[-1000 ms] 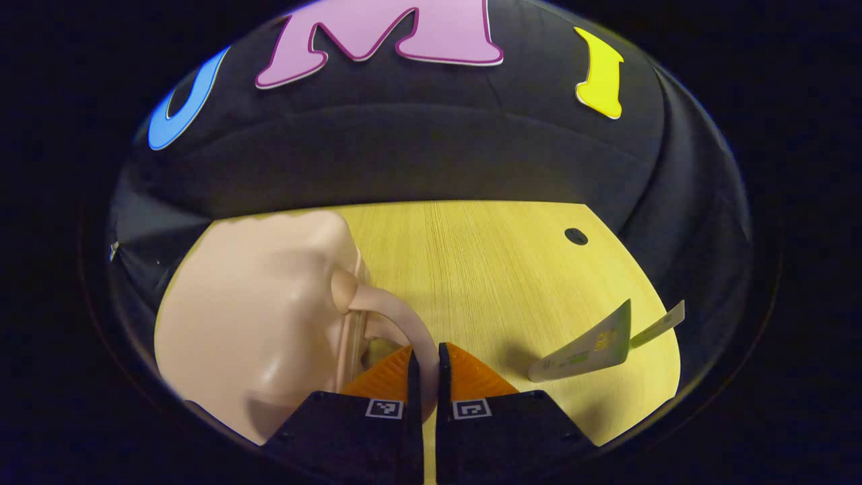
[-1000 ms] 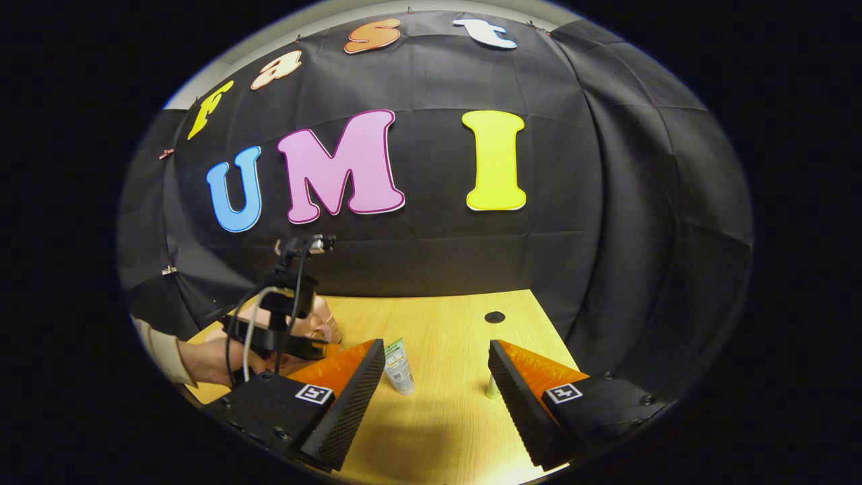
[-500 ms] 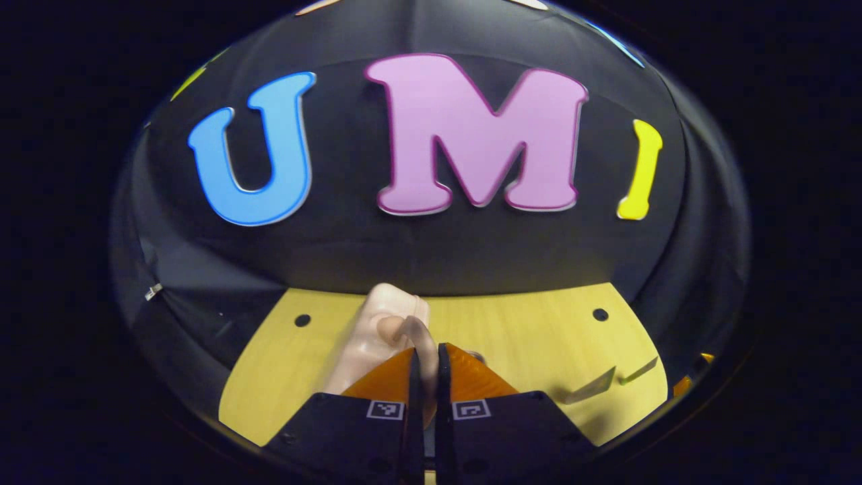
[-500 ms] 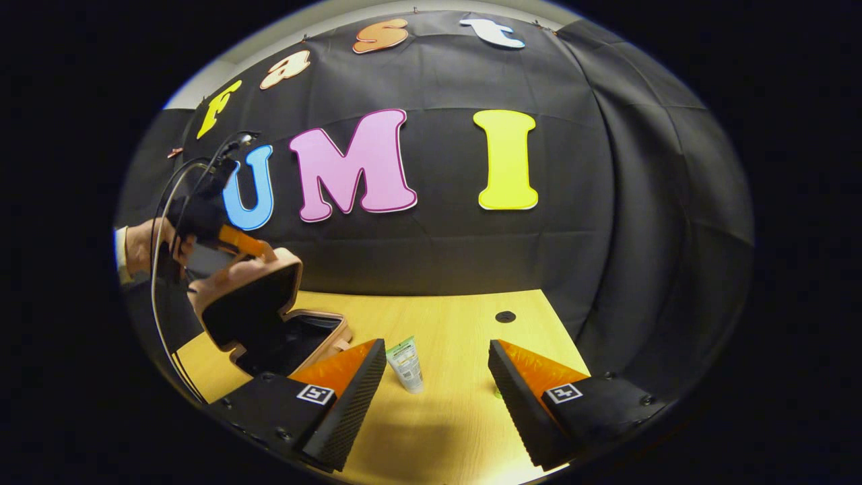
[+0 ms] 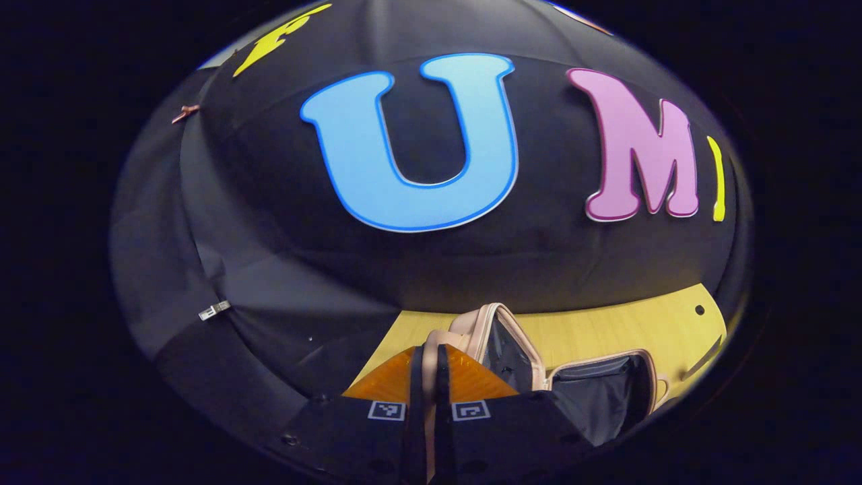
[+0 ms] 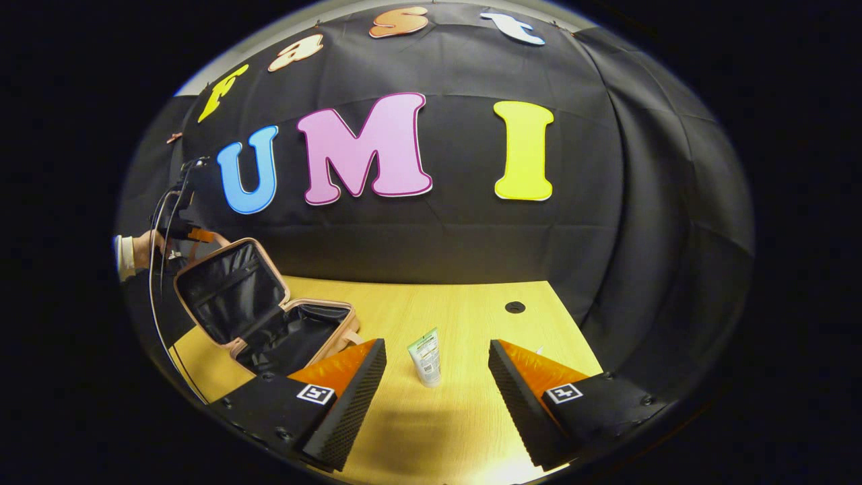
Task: First open the suitcase, pack the skin care products into it, and then close the suitcase.
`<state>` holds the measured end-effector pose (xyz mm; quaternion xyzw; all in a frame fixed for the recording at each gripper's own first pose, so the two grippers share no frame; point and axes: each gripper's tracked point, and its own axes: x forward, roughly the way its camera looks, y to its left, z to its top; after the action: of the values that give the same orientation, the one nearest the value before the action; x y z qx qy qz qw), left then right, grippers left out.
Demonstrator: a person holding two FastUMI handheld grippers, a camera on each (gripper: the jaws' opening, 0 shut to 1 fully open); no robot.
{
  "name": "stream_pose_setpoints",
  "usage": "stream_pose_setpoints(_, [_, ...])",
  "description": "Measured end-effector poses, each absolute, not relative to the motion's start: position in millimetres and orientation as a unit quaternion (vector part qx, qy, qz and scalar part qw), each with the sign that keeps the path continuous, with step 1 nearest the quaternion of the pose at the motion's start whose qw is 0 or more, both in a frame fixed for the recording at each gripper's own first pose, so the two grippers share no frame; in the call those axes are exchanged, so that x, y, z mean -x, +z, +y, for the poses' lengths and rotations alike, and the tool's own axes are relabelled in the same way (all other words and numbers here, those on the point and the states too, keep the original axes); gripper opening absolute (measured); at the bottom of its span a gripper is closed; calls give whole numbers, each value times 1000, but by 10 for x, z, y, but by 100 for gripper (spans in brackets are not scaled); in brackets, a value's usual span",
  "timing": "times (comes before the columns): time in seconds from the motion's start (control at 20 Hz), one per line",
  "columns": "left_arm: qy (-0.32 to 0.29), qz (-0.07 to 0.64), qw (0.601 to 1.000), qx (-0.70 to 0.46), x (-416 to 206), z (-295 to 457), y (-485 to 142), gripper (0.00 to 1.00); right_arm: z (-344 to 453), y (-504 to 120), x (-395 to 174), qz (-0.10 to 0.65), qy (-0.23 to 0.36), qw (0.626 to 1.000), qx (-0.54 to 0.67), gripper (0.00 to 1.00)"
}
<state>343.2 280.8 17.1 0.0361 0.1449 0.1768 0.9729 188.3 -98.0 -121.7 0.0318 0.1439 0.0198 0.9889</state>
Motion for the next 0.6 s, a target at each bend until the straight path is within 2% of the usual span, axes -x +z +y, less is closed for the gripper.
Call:
stream_pose_setpoints(0.25, [194,205,958,48,-3662,3690,-869,11,-851,-1430,-1945,156,-15,987,-19,97])
stream_pose_setpoints(0.45, [188,244,947,94,-3763,4025,-1578,11,-739,-1492,-1936,156,-22,988,-7,97])
stream_pose_setpoints(0.55, [212,252,940,95,-3749,4104,-1756,14,-763,-1537,-1938,157,-31,987,6,97])
stream_pose_setpoints(0.6, [230,241,939,87,-3722,4166,-1748,22,-773,-1527,-1940,156,-33,987,9,97])
